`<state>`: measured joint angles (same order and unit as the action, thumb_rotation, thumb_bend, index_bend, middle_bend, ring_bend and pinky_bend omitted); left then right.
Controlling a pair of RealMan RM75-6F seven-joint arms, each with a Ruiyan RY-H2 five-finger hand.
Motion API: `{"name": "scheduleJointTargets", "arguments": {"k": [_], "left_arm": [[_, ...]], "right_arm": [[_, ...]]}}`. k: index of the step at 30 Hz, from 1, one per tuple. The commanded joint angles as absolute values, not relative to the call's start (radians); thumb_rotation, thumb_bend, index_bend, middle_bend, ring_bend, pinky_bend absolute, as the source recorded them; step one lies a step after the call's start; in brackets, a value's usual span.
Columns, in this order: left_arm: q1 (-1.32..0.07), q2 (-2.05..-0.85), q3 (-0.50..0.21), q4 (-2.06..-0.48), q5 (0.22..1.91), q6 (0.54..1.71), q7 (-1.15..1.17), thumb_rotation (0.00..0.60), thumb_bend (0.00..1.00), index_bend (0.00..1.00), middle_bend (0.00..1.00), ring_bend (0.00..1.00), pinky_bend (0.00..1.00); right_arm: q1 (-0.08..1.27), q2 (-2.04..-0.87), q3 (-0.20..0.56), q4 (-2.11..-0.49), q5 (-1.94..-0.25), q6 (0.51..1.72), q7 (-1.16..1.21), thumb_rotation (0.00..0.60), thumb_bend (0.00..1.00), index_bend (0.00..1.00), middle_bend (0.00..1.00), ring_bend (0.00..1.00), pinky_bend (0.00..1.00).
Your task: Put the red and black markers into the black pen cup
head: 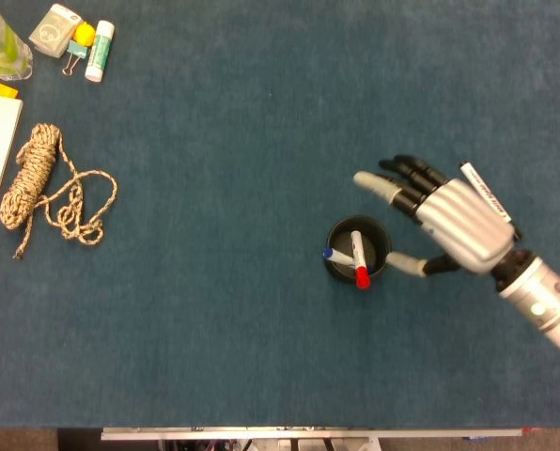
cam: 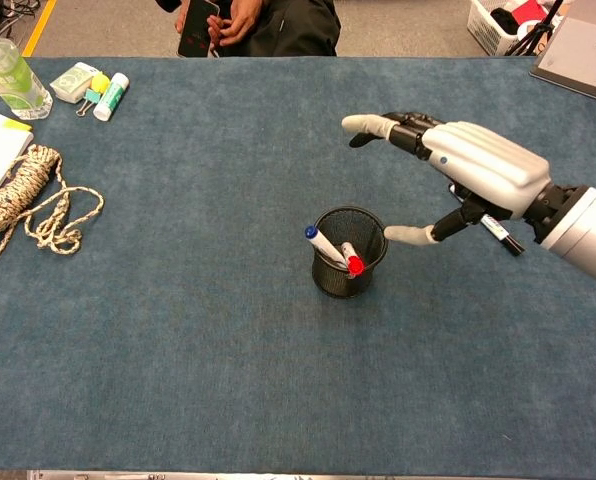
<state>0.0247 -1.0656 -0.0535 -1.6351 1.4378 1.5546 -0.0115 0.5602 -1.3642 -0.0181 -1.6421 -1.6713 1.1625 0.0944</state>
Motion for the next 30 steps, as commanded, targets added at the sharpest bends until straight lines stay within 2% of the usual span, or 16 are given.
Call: {"name": "scheduleJointTargets", "arguments": {"k": [1, 6, 11, 14, 22, 30], "left_arm": [[0.025, -1.066, -0.054, -1.631, 1.437, 1.555, -0.015, 0.6, 0.47, 0.33, 0.31, 0.29, 0.13], [0.025, -1.074, -0.053, -1.618, 1.439, 1.554, -0.026, 0.6, 0.47, 0.33, 0.31, 0.29, 0.13], [0.02, -1.081, -0.053, -1.61, 1.436, 1.544, -0.028, 0.6, 0.47, 0.33, 0.31, 0.29, 0.13], [0.018, -1.083, -0.054, -1.609, 1.436, 1.541, -0.028, 0.6, 0.47, 0.33, 0.31, 0.29, 0.13], [0.015, -1.087, -0.053, -1.605, 1.432, 1.532, -0.032, 0.6, 0.47, 0.33, 0.31, 0.29, 0.13], [0.013, -1.085, -0.053, -1.604, 1.43, 1.529, -0.034, 0.6, 0.47, 0.33, 0.31, 0.29, 0.13]], "right_arm": [[0.563, -1.316, -0.006, -1.602, -1.68, 1.169, 0.047, 0.6, 0.18, 0.06, 0.18, 0.07, 0.07], [0.579, -1.245, -0.026, -1.504, -1.694, 1.119, -0.02, 0.6, 0.18, 0.12, 0.19, 0.07, 0.07], [0.604, -1.197, -0.068, -1.416, -1.744, 1.062, -0.073, 0.6, 0.11, 0.15, 0.2, 0.07, 0.07], [0.612, -1.188, -0.087, -1.387, -1.763, 1.042, -0.082, 0.6, 0.11, 0.17, 0.2, 0.07, 0.07], [0.604, -1.223, -0.15, -1.267, -1.834, 1.046, -0.086, 0.6, 0.08, 0.19, 0.21, 0.07, 0.07], [0.569, -1.326, -0.168, -1.098, -1.839, 1.085, -0.046, 0.6, 0.04, 0.19, 0.21, 0.07, 0.06]]}}
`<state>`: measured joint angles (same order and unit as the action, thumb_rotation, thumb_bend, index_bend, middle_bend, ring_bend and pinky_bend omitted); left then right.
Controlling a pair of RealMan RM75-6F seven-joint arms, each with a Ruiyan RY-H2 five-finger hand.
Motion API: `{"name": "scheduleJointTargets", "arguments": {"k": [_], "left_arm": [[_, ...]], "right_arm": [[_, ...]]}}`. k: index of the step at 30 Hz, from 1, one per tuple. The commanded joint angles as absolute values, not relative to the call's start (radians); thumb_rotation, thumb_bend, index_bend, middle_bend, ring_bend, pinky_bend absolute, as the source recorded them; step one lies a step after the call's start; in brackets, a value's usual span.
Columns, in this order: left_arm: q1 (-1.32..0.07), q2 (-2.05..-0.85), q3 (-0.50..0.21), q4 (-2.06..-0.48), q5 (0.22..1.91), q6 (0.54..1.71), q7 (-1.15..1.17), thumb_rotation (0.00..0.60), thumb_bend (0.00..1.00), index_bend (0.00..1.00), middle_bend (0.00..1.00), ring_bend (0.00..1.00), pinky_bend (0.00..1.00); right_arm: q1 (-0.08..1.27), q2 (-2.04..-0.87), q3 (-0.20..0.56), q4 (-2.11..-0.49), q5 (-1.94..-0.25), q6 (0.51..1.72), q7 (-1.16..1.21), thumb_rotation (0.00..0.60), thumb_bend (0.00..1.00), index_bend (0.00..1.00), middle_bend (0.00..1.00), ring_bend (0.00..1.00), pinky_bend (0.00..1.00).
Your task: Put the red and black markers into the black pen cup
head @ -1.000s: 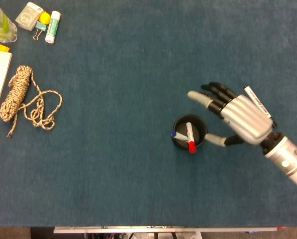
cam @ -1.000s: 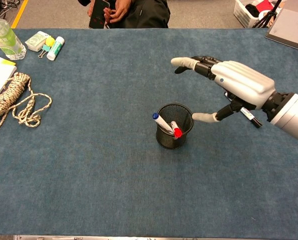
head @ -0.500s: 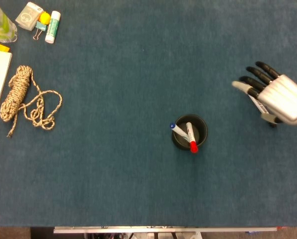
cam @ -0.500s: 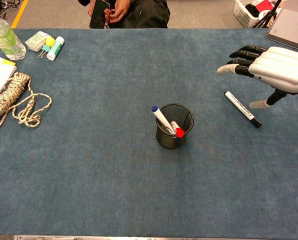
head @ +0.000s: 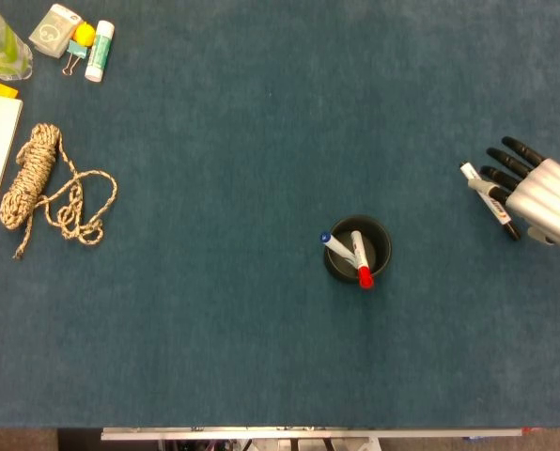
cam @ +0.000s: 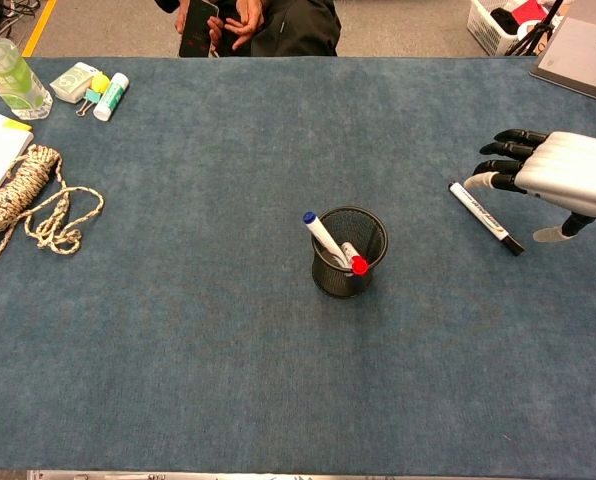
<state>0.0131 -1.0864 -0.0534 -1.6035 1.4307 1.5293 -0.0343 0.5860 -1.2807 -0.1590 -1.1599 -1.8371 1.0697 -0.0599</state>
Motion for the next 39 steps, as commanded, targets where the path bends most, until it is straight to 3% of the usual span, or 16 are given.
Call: {"name": "scheduleJointTargets", "arguments": {"k": [1, 19, 39], "left_arm": [[0.014, -1.084, -0.053, -1.606, 1.429, 1.529, -0.033, 0.6, 0.47, 0.33, 0.31, 0.29, 0.13], [0.016, -1.079, -0.056, -1.603, 1.418, 1.528, -0.035, 0.6, 0.47, 0.33, 0.31, 0.29, 0.13], [0.022, -1.075, -0.057, -1.594, 1.41, 1.531, -0.048, 0.6, 0.47, 0.33, 0.31, 0.29, 0.13]], "right_arm": [[0.566, -1.336, -0.168, -1.08, -1.836, 1.086, -0.045, 0.6, 0.04, 0.19, 0.21, 0.07, 0.06], [0.538, -1.511, -0.149, -0.891, -1.804, 1.122, -0.046, 0.6, 0.02, 0.17, 0.18, 0.05, 0.03], [0.599, -1.583, -0.074, -0.972, -1.73, 1.068, -0.078, 0.6, 0.02, 0.17, 0.18, 0.05, 0.03]]}}
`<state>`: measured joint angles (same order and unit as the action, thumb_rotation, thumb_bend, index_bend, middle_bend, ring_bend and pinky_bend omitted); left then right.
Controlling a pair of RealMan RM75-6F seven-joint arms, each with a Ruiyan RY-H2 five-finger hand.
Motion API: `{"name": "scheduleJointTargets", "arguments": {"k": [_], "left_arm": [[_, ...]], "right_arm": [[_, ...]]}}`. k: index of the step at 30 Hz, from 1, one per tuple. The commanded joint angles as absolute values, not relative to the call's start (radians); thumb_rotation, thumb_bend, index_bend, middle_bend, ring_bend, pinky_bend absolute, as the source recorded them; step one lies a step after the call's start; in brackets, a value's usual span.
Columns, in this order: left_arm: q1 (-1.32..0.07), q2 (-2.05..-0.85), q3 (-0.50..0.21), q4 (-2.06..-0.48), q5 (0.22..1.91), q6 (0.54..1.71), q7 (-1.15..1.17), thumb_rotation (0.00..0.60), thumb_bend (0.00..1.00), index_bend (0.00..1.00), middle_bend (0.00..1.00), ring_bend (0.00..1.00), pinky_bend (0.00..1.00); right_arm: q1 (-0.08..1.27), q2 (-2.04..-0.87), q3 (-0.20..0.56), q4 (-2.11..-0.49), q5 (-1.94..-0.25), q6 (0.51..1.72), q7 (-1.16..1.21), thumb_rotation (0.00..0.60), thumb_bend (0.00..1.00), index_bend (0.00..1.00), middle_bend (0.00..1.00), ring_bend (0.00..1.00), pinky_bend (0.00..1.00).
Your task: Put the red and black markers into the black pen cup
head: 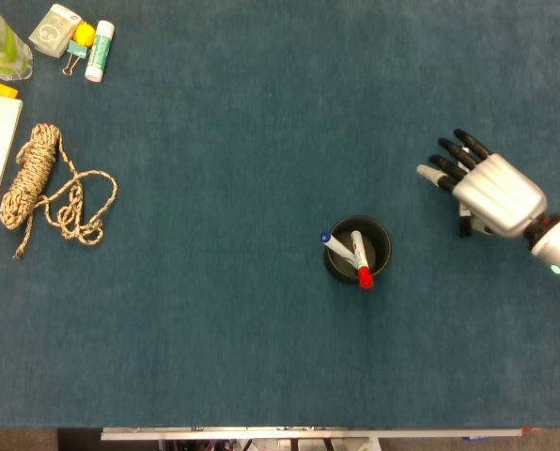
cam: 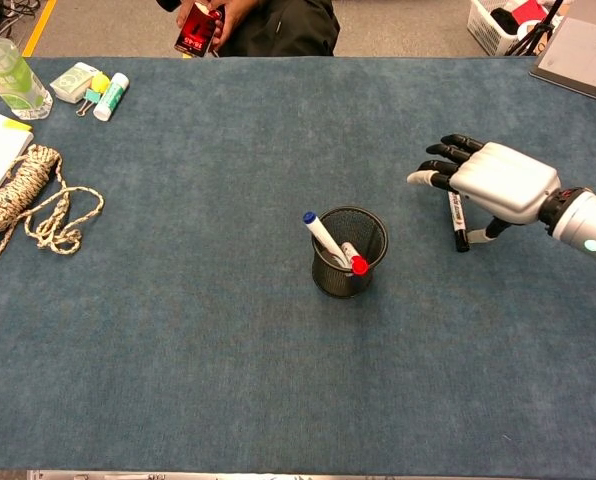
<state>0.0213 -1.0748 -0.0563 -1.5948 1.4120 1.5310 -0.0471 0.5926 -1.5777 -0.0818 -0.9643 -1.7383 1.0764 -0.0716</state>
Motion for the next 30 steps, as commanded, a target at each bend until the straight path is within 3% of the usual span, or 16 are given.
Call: {"name": "scheduleJointTargets", "arguments": {"k": [1, 11, 14, 21, 30], "left_arm": [[0.022, -1.075, -0.056, -1.593, 1.409, 1.53, -0.049, 0.6, 0.47, 0.33, 0.31, 0.29, 0.13], [0.025, -1.075, -0.055, -1.585, 1.409, 1.53, -0.058, 0.6, 0.47, 0.33, 0.31, 0.29, 0.13], [0.028, -1.075, -0.055, -1.584, 1.407, 1.532, -0.061, 0.6, 0.47, 0.33, 0.31, 0.29, 0.13], [0.03, -1.078, -0.053, -1.579, 1.409, 1.53, -0.065, 0.6, 0.47, 0.33, 0.31, 0.29, 0.13], [0.028, -1.075, -0.052, -1.581, 1.409, 1.525, -0.064, 0.6, 0.47, 0.33, 0.31, 0.29, 0.13]], "right_arm": [[0.602, -1.586, -0.071, -0.975, -1.726, 1.065, -0.083, 0.6, 0.02, 0.17, 0.18, 0.05, 0.03], [0.634, -1.633, -0.039, -0.997, -1.7, 1.047, -0.111, 0.6, 0.03, 0.17, 0.19, 0.05, 0.03], [0.641, -1.628, -0.044, -1.013, -1.701, 1.039, -0.114, 0.6, 0.08, 0.24, 0.21, 0.05, 0.03], [0.641, -1.599, -0.057, -1.047, -1.696, 1.036, -0.108, 0.6, 0.32, 0.44, 0.27, 0.08, 0.03], [0.64, -1.584, -0.066, -1.057, -1.683, 1.02, -0.122, 0.6, 0.34, 0.5, 0.28, 0.08, 0.03]]}}
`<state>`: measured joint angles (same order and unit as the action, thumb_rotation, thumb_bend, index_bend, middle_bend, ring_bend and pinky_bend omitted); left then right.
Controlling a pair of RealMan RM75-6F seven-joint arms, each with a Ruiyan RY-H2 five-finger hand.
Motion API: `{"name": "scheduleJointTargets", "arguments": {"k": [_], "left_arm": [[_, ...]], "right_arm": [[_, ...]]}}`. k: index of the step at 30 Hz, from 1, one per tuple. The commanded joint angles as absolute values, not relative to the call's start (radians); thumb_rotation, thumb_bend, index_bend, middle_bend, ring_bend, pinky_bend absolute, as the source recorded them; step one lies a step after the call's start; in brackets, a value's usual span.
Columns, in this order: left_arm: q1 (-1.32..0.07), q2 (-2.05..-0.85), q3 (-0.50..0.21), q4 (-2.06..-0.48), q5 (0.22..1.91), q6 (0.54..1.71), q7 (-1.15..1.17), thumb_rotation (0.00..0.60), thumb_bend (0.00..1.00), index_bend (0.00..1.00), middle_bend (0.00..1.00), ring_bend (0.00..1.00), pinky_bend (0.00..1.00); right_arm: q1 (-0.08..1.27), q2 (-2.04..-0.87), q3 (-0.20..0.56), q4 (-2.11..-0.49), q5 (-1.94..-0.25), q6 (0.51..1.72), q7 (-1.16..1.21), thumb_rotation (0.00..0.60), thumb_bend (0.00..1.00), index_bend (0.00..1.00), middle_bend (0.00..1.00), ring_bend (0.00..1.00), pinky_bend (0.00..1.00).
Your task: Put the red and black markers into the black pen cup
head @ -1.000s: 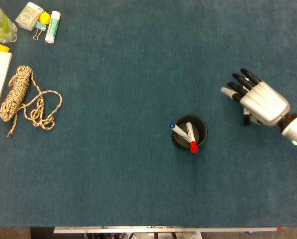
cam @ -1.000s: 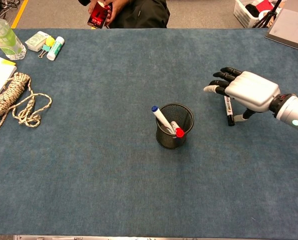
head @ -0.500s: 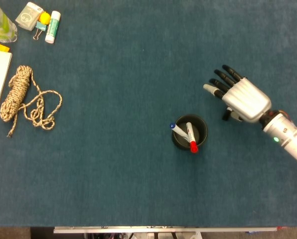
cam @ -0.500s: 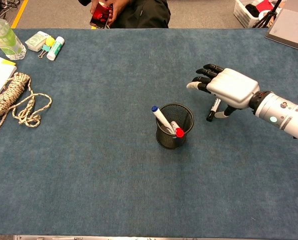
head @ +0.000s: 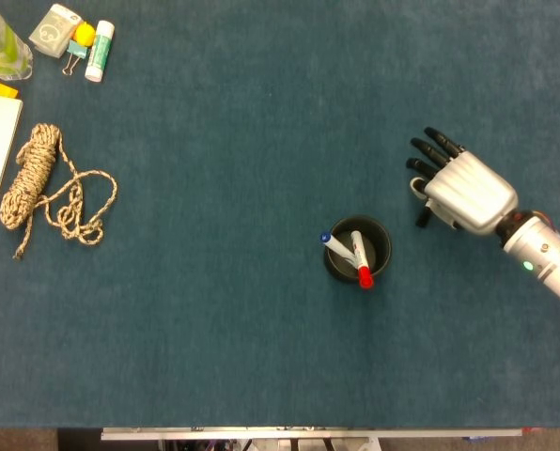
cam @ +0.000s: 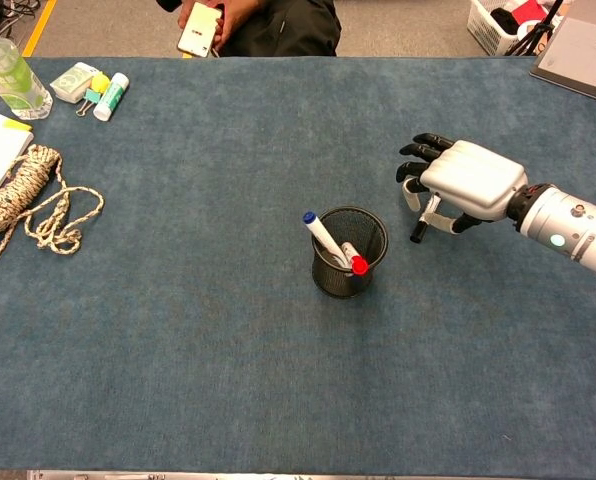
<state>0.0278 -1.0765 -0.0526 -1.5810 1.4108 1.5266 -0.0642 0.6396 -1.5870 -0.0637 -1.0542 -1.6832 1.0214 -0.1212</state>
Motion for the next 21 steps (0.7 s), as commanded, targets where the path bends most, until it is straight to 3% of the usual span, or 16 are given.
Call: {"name": "scheduleJointTargets", "arguments": {"k": [1, 13, 21], "left_arm": [[0.029, -1.075, -0.052, -1.582, 1.407, 1.523, -0.064, 0.6, 0.47, 0.33, 0.31, 0.29, 0.13], [0.027, -1.075, -0.051, -1.584, 1.406, 1.518, -0.063, 0.6, 0.47, 0.33, 0.31, 0.29, 0.13], [0.029, -1.072, -0.05, -1.585, 1.404, 1.515, -0.064, 0.6, 0.47, 0.33, 0.3, 0.29, 0.13]], "right_arm": [[0.64, -1.582, -0.068, -1.059, -1.683, 1.019, -0.121, 0.6, 0.34, 0.5, 0.28, 0.08, 0.03], [0.642, -1.549, -0.082, -1.084, -1.681, 1.007, -0.133, 0.6, 0.33, 0.5, 0.28, 0.08, 0.03], [0.644, -1.56, -0.081, -1.079, -1.673, 0.996, -0.14, 0.6, 0.27, 0.5, 0.28, 0.08, 0.03]]}}
